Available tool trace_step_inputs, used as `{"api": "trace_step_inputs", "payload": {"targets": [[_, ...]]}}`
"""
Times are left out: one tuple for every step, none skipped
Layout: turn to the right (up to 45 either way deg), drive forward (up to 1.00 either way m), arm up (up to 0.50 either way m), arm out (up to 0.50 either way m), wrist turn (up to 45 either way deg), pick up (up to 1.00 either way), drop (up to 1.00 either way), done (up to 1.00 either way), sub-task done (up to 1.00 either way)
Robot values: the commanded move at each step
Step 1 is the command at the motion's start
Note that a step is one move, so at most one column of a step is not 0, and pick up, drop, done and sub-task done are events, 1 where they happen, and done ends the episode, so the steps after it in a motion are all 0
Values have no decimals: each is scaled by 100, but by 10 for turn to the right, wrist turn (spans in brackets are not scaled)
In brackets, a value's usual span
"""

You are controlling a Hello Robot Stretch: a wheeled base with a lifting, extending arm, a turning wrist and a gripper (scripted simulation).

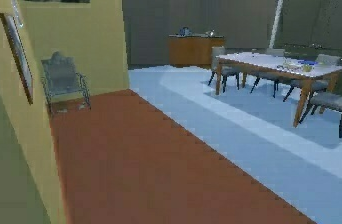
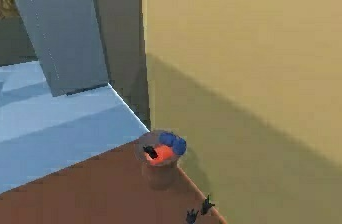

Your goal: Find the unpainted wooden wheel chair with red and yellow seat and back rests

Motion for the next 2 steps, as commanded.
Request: {"api": "trace_step_inputs", "payload": {"targets": [[-180, 0, 0, 0, 0, 0, 0, 0, 0], [0, 100, 0, 0, 0, 0, 0, 0, 0]]}}
